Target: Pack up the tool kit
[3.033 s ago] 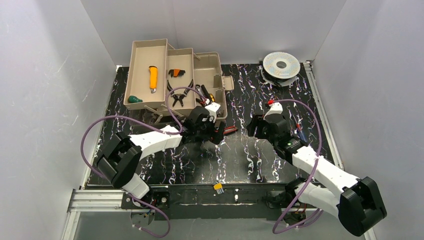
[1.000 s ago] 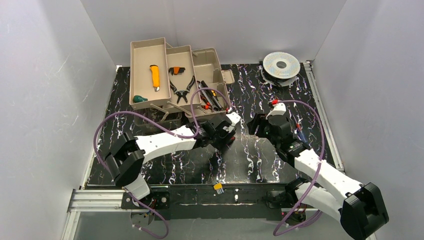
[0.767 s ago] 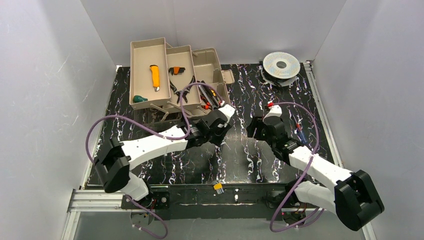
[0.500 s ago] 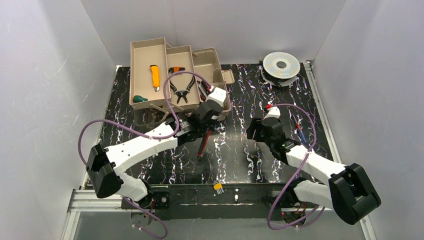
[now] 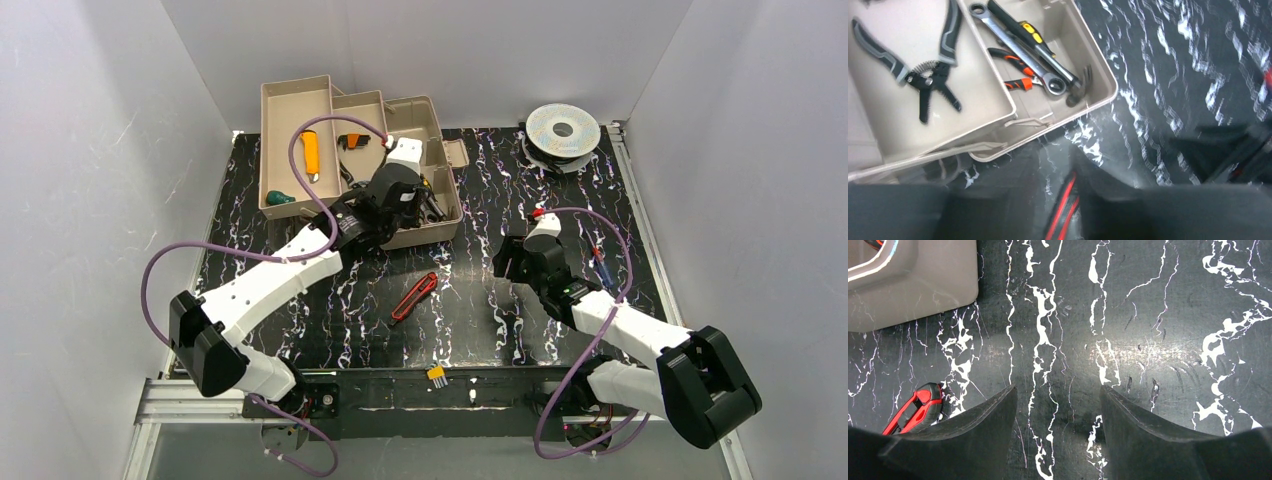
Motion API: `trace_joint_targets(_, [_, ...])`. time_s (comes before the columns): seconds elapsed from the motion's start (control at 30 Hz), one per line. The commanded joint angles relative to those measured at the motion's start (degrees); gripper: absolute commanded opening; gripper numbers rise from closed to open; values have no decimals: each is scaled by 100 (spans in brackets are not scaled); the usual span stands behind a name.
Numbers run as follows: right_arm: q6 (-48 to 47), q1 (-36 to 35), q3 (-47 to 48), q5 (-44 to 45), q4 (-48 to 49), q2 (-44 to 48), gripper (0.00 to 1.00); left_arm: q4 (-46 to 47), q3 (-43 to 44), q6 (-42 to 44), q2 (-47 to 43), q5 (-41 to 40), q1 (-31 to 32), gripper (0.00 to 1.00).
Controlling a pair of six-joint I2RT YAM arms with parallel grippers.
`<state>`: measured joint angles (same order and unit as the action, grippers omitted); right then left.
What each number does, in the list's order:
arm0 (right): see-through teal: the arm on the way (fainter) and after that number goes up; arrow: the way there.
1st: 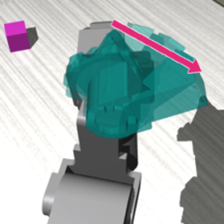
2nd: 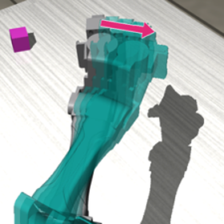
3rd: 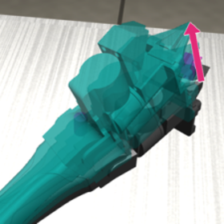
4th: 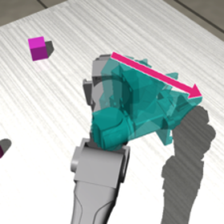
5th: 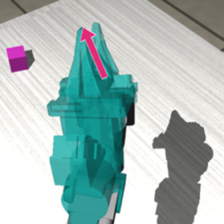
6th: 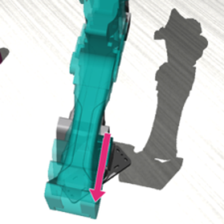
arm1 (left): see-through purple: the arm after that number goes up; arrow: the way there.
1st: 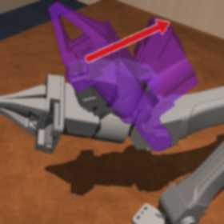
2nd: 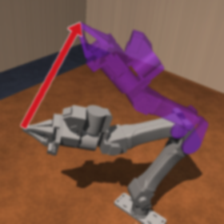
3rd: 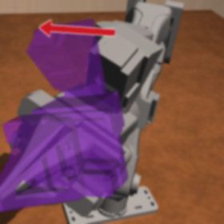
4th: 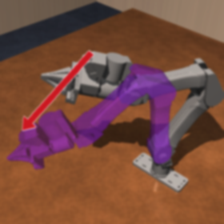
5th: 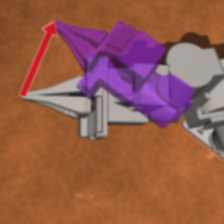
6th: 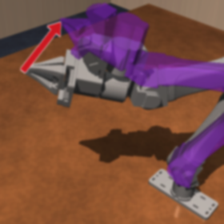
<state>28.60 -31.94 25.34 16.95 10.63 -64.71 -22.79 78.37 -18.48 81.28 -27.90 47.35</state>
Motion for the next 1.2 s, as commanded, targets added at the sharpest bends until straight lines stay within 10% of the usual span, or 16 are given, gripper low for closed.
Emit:
trace_joint_targets(0.0, [58, 14, -23, 187, 229, 150, 69, -207, -351, 254, -54, 1258, 19, 60])
trace_joint_targets(0.03, [69, 19, -21, 174, 222, 151, 69, -212, -552, 247, -80, 1480, 37, 80])
trace_joint_targets(0.13, [80, 15, -27, 154, 212, 159, 70, -138, -1192, 390, -237, 1831, 267, 98])
trace_joint_targets(0.97, [76, 11, -82, 177, 211, 256, 70, 539, -2743, -51, 1212, 1915, 538, 89])
trace_joint_targets(1.03, [76, 13, -84, 165, 220, 239, 70, 620, -2791, -154, 1382, 2015, 538, 73])
trace_joint_targets(1.13, [76, 15, -82, 178, 220, 258, 70, 409, -2545, 88, 1365, 1990, 547, 6])
trace_joint_targets(1.17, [77, 15, -82, 177, 220, 255, 70, 233, -2350, 167, 1231, 1889, 548, 0])
